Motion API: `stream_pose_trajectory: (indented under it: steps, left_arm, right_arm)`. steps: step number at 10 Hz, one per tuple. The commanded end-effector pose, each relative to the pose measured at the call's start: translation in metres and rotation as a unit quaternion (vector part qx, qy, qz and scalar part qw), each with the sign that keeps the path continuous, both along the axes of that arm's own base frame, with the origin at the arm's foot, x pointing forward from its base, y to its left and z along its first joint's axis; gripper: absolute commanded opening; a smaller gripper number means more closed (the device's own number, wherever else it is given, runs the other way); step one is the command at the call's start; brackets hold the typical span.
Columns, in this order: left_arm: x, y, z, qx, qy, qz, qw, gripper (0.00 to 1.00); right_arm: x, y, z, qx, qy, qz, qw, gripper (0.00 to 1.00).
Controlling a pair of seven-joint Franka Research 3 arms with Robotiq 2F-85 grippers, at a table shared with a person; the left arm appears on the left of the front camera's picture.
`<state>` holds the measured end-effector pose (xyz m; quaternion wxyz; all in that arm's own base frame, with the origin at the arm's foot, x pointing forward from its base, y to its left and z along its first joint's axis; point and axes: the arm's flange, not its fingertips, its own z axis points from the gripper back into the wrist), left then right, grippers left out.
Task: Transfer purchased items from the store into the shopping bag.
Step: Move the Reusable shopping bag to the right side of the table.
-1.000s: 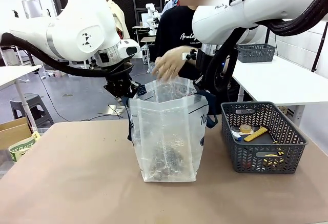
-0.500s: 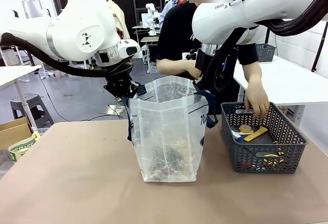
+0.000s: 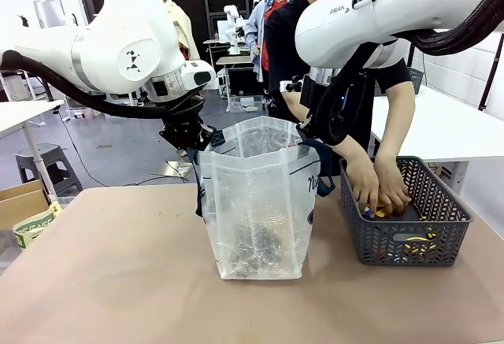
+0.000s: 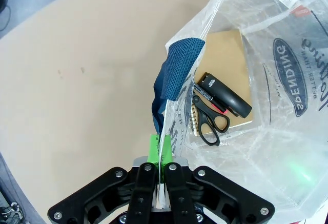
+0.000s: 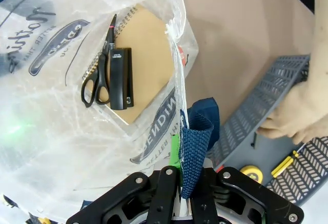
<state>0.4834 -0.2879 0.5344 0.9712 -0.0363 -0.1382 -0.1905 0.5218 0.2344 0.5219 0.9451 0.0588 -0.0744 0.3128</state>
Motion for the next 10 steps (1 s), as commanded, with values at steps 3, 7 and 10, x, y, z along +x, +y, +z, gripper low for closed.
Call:
stream_pose_trajectory:
  steps: [3,7,10]
  left_arm:
    - [0.0,0.0001,0.0,0.0,0.0,0.0,1.0,0.0]
    - [0.0,0.0001,0.0,0.0,0.0,0.0,1.0,0.0]
    - [0.0,0.0001,0.0,0.0,0.0,0.0,1.0,0.0]
  right_arm:
    - [0.0002,0.0,0.0006,0.0,-0.001,0.0,1.0,0.0]
    - [0.0002,0.0,0.0006,0.0,-0.001,0.0,1.0,0.0]
    - [0.0002,0.0,0.0006,0.0,-0.001,0.0,1.0,0.0]
